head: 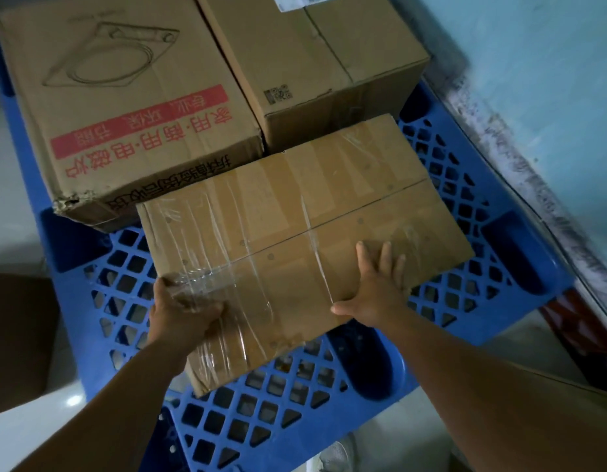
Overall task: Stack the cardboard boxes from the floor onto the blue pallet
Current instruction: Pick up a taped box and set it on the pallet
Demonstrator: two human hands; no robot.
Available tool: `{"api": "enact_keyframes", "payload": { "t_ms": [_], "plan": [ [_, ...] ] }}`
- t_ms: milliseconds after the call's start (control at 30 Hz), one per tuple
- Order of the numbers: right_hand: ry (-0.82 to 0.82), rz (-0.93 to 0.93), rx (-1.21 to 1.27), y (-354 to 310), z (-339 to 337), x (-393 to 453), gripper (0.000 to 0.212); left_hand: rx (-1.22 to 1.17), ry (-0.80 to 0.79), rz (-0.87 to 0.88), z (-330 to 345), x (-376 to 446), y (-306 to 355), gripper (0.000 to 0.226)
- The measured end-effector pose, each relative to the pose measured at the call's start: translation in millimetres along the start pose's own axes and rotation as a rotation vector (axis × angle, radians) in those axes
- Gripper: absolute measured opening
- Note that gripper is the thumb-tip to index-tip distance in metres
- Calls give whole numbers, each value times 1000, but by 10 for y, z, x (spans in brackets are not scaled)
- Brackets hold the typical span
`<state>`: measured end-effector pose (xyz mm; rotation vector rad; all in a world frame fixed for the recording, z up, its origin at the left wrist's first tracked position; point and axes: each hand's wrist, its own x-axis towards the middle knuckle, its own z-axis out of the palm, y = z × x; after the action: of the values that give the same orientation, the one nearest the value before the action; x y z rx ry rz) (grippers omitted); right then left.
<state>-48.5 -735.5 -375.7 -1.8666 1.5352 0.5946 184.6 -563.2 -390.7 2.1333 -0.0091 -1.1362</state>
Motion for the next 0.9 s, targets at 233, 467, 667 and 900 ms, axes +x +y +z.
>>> {"api": "enact_keyframes", "payload": {
  "t_ms": [233, 467, 667, 900],
  "plan": [
    [14, -8, -4, 162, -294, 292, 126, 2, -41, 2, 263, 73, 269, 82],
    [28, -3, -31, 219, -439, 409, 127, -10, -43, -9, 418, 93, 398, 83],
    [25, -8, -36, 297, -534, 463, 126, -13, -53, -3, 522, 41, 443, 78],
    [29, -5, -19, 298, -533, 403, 124, -104, -81, -7, 493, -82, 524, 75]
  ]
}}
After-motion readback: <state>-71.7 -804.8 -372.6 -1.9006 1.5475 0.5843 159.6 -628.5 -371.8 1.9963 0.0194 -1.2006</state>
